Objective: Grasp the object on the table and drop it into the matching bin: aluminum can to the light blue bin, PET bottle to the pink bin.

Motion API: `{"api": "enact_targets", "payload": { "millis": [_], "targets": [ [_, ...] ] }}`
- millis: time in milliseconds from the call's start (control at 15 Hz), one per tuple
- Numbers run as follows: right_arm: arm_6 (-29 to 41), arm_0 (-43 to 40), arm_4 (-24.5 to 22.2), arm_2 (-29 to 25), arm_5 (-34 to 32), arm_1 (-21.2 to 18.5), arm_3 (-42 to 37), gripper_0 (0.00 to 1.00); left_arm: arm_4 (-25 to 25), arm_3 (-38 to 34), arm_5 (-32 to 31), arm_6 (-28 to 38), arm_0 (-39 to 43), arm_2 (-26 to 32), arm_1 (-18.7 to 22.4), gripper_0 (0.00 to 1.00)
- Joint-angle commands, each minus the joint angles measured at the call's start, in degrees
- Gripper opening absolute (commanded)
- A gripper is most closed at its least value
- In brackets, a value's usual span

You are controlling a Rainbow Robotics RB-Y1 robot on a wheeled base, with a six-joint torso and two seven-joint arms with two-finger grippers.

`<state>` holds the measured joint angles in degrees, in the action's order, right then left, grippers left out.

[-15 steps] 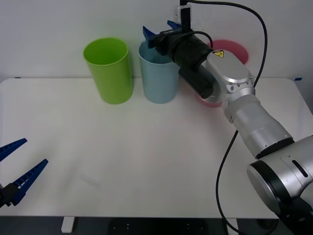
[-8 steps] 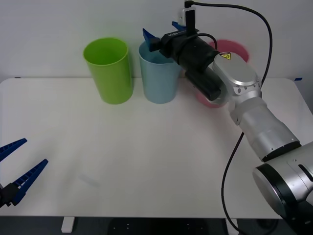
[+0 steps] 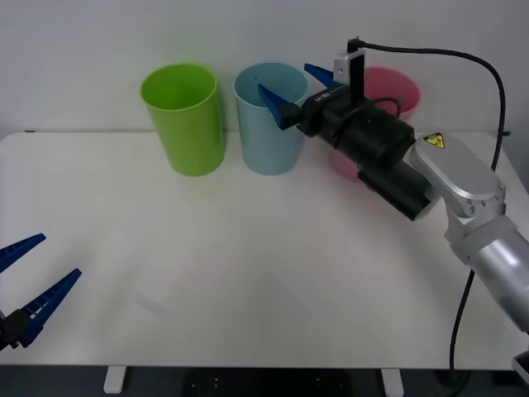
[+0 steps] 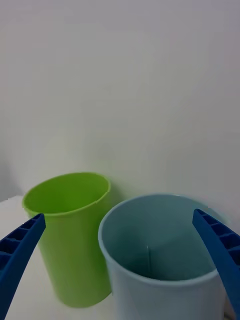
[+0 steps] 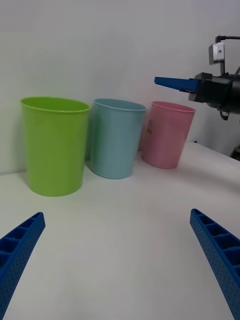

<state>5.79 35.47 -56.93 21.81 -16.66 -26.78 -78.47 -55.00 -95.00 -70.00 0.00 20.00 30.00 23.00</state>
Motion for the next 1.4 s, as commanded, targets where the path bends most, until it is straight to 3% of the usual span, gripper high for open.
{"api": "enact_targets", "payload": {
  "millis": [67,533,1000,1400],
  "targets": [
    [-0.4,-4.2,2.9,-0.1,-4.9,-4.0,-3.9,1.00,0.0,0.0,0.0,0.0,0.0,0.0,0.0,1.00],
    [-4.3,-14.7,3.0,-5.8,-19.2,-8.9,-6.1,1.00,0.0,0.0,0.0,0.0,0.0,0.0,0.0,1.00],
    [-8.8,-26.5,-1.8,-16.0,-32.7,-8.9,-10.1,1.00,0.0,0.0,0.0,0.0,0.0,0.0,0.0,1.00],
    [-10.6,-36.3,-2.9,-20.2,-37.2,-8.9,-17.3,1.00,0.0,0.0,0.0,0.0,0.0,0.0,0.0,1.00]
  ]
}}
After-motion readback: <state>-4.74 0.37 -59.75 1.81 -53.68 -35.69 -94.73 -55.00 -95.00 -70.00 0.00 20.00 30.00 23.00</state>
